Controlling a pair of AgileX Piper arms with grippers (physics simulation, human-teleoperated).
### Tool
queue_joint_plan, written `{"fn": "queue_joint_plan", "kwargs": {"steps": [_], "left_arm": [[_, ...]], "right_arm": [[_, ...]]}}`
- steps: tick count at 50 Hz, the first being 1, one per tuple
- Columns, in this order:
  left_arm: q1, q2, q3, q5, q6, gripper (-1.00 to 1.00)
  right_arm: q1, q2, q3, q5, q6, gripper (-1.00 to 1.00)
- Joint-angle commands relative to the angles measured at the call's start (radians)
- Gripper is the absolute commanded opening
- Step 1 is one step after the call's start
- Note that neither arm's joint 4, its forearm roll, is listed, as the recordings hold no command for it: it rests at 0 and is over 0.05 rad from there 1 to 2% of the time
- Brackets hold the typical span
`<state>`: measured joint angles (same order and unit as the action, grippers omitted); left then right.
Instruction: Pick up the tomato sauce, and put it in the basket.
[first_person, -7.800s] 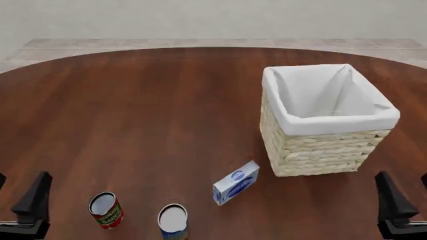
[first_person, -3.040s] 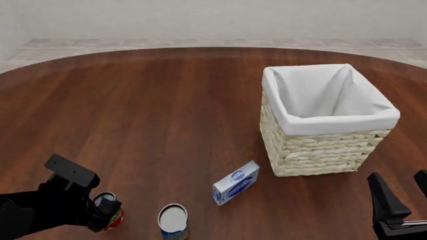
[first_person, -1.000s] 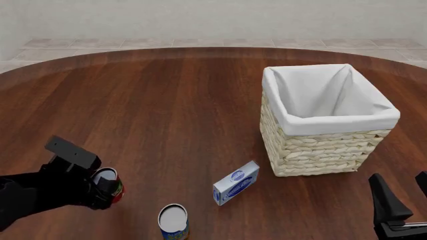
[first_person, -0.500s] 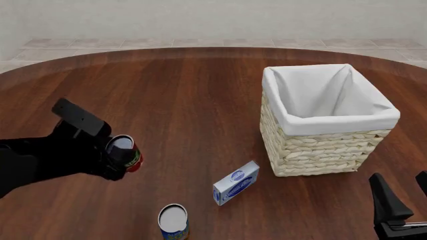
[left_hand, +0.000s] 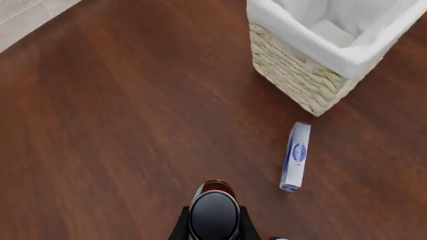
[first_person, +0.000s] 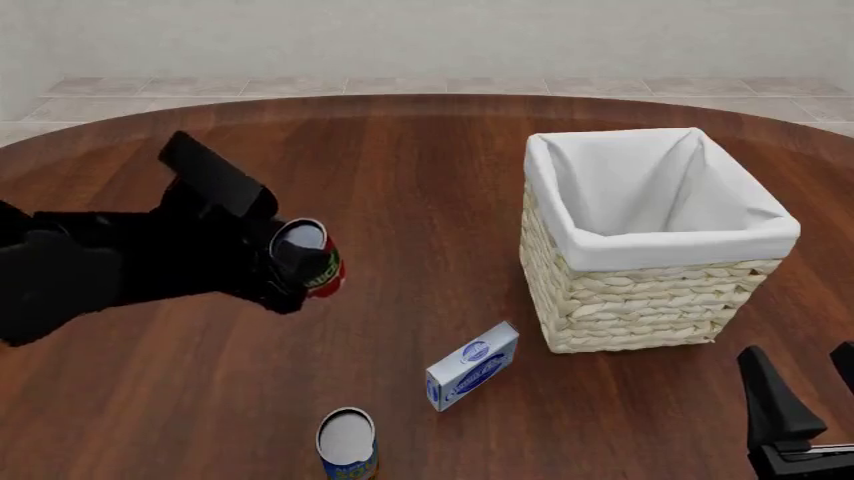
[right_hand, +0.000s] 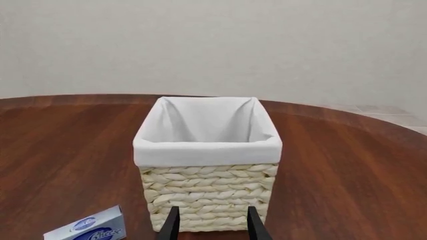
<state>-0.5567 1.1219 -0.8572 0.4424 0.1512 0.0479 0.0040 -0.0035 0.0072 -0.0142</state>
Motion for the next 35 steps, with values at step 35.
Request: {"fn": "queue_joint_plan", "kwargs": {"steps": [35], "left_arm": [[-0.245, 0.249, -0.345, -0.055, 0.024, -1.0]], "right_arm": [[0.007, -0.002, 0.0, 0.0, 0.009, 1.0]]}}
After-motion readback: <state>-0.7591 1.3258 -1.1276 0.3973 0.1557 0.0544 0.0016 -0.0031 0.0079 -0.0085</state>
